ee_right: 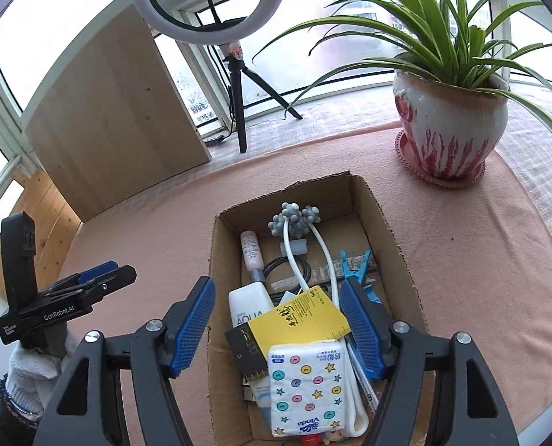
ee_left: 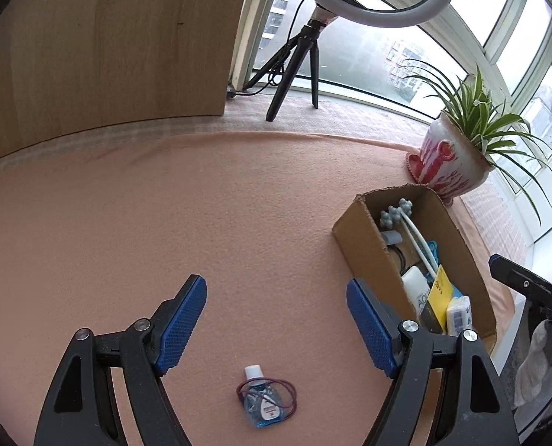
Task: Organize objects
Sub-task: 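Withdraw both tools and move the left gripper to the blue mouthwash bottle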
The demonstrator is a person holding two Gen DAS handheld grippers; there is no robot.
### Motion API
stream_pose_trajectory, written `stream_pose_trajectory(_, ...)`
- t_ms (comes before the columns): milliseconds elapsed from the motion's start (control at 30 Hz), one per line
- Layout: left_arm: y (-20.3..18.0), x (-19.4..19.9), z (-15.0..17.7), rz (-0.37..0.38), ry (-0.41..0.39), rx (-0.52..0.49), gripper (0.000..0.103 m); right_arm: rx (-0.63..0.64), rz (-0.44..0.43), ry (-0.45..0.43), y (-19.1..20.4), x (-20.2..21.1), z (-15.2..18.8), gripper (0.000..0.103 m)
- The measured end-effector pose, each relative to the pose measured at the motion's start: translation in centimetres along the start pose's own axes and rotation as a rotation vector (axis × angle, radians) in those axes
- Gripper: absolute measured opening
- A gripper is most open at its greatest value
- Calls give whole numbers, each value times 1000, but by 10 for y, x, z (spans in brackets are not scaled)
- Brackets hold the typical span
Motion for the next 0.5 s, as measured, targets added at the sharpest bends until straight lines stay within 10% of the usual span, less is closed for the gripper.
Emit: stream_pose_trajectory(500,8,0,80,134,123,16,65,34,-39,63,53,-10,46,66)
Point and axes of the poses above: each gripper's, at about its wrist camera, not at the fingertips, and x roughly against the way its jaws point, y to its left, z to its underside, the point moved 6 cm from there along -x, roughly the way its jaws point, and after that the axes turned 15 degrees about -x, right-handed, at the moved point
